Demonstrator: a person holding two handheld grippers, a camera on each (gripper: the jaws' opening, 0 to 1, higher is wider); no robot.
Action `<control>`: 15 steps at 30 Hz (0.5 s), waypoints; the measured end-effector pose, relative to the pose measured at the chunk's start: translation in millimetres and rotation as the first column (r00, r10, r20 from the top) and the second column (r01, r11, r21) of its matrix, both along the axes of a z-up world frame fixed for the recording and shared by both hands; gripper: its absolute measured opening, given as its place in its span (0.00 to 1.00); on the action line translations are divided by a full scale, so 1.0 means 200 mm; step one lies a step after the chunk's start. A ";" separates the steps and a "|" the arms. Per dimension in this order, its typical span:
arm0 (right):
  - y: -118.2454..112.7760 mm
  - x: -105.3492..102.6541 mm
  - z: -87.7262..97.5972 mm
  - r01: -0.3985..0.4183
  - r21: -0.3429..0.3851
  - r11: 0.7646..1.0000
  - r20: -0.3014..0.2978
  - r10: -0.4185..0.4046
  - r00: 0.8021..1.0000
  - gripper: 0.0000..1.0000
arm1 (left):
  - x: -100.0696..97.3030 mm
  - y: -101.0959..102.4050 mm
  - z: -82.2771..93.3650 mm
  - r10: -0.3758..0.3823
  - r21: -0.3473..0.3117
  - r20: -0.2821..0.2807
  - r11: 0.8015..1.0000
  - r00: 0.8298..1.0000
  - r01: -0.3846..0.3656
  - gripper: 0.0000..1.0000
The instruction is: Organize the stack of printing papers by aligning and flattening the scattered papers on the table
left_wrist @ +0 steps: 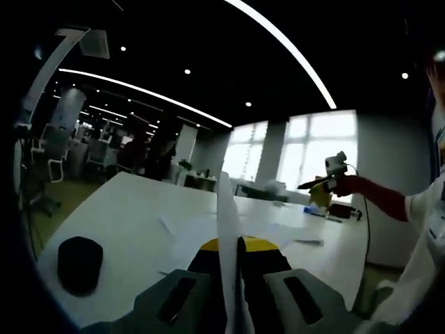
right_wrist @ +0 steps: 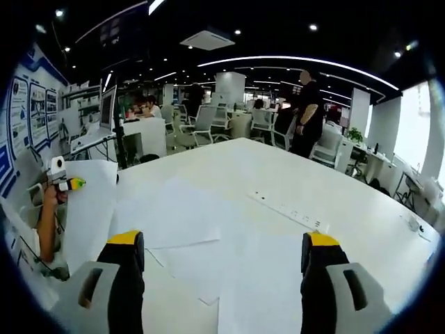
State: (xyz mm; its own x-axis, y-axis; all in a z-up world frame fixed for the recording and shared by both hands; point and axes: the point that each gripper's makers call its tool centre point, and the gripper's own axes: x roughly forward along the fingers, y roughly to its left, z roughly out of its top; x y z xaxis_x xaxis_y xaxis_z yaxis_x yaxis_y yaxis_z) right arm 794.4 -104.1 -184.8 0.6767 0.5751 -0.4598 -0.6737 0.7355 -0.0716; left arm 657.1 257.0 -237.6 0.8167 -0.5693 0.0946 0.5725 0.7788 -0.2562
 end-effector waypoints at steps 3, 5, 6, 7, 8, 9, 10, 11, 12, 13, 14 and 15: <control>0.00 0.02 0.00 0.007 -0.007 1.000 -0.003 -0.007 1.000 0.89 | 0.00 0.00 0.00 -0.001 0.000 0.000 1.000 1.000 0.001 0.06; 0.00 0.03 -0.01 0.009 -0.002 1.000 -0.009 -0.009 1.000 0.89 | 0.00 -0.01 0.00 -0.004 0.001 0.001 1.000 1.000 0.004 0.06; 0.01 0.03 -0.01 0.010 -0.001 1.000 -0.009 -0.010 1.000 0.89 | 0.00 -0.01 0.00 -0.004 0.001 0.001 1.000 1.000 0.004 0.06; 0.01 0.04 -0.01 0.011 -0.001 1.000 -0.009 -0.011 1.000 0.89 | 0.00 -0.01 0.00 -0.004 0.000 0.001 1.000 1.000 0.004 0.06; 0.01 0.04 -0.01 0.011 0.000 1.000 -0.009 -0.011 1.000 0.89 | 0.00 -0.01 0.00 -0.004 0.000 0.001 1.000 1.000 0.004 0.06; 0.01 0.04 -0.01 0.012 -0.001 1.000 -0.010 -0.012 1.000 0.89 | 0.00 -0.01 0.00 -0.004 0.000 0.001 1.000 1.000 0.004 0.06; 0.02 0.04 -0.01 0.012 0.000 1.000 -0.010 -0.012 1.000 0.89 | 0.00 0.00 0.00 -0.003 -0.001 0.001 1.000 1.000 0.003 0.06; 0.02 0.05 -0.01 0.013 0.000 1.000 -0.011 -0.013 1.000 0.89 | 0.00 0.00 0.00 -0.004 -0.001 0.001 1.000 1.000 0.004 0.06; 0.02 0.05 -0.01 0.014 0.001 1.000 -0.012 -0.014 1.000 0.88 | 0.00 0.00 0.00 -0.004 -0.001 0.001 1.000 1.000 0.004 0.06; 0.02 0.06 -0.01 0.015 0.001 1.000 -0.013 -0.015 1.000 0.88 | 0.00 0.00 0.00 -0.005 -0.001 0.000 1.000 1.000 0.005 0.06; 0.02 0.06 -0.02 0.016 0.000 1.000 -0.012 -0.016 1.000 0.88 | 0.00 0.00 0.00 -0.005 -0.002 0.001 1.000 1.000 0.005 0.06; 0.02 0.06 -0.02 0.017 0.000 1.000 -0.014 -0.017 1.000 0.88 | 0.00 0.00 0.00 -0.006 -0.002 0.002 1.000 1.000 0.006 0.06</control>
